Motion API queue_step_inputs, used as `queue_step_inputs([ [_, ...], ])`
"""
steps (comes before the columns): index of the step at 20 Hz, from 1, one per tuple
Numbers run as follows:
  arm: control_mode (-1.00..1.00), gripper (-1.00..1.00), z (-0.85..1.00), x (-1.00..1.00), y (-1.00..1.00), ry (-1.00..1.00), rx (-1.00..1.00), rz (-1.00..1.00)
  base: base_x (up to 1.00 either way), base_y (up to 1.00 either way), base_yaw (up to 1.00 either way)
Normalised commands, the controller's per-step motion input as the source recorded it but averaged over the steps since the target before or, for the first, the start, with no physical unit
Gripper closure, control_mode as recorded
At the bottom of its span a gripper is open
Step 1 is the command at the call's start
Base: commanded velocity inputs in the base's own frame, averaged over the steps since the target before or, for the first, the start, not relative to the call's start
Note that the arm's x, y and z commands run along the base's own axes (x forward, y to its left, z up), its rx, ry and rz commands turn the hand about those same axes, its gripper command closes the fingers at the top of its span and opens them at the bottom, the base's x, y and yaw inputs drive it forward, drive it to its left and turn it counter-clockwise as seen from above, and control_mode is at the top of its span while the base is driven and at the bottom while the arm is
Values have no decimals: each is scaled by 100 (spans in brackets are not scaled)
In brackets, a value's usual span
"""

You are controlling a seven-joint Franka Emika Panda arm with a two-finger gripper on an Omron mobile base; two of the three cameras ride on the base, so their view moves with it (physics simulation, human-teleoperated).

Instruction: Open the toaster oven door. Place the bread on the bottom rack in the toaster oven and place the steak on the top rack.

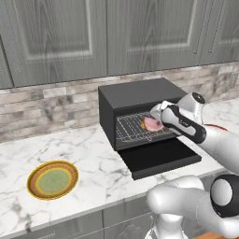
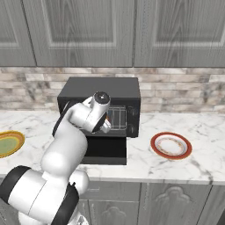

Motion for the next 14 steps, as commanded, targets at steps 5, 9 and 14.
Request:
queue_step_inputs([
  [5, -100, 100, -11, 17, -1, 7, 7, -5, 0, 0, 0],
  [9, -100, 100, -28, 0, -1, 1, 1, 0, 0, 0, 0],
  [14, -100, -100, -20, -3, -1, 0, 0, 0, 0, 0, 0],
])
